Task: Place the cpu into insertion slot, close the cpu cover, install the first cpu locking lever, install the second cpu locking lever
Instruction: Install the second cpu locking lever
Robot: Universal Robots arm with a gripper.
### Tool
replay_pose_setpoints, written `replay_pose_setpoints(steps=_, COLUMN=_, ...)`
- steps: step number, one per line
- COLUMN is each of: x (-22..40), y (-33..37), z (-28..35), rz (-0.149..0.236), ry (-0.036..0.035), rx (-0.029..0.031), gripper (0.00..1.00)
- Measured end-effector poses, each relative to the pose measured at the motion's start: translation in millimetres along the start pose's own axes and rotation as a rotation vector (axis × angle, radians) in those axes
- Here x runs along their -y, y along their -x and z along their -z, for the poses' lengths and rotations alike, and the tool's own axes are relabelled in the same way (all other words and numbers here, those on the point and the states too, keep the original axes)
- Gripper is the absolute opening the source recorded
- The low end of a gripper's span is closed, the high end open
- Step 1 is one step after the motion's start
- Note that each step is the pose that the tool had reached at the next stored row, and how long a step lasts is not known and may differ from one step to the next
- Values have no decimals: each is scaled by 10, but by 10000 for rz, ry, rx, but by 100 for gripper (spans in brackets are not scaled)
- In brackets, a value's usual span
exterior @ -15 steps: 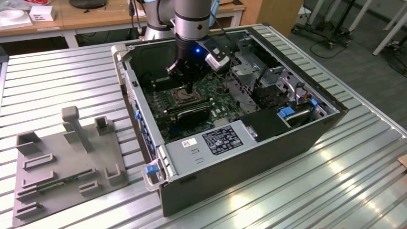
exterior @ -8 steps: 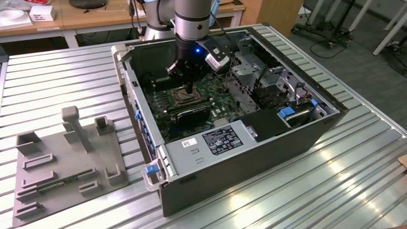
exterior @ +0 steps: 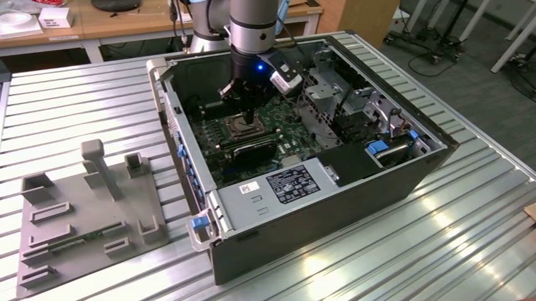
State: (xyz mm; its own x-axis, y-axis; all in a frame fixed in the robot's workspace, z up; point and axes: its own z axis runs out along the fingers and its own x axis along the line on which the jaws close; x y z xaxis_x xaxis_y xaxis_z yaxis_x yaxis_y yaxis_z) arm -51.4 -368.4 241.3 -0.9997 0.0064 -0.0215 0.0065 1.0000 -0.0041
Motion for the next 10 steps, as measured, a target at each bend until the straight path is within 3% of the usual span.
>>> replay_pose_setpoints(steps=10, x=13, y=-111, z=-28, rz=-4, ry=55, rx=46, gripper=11)
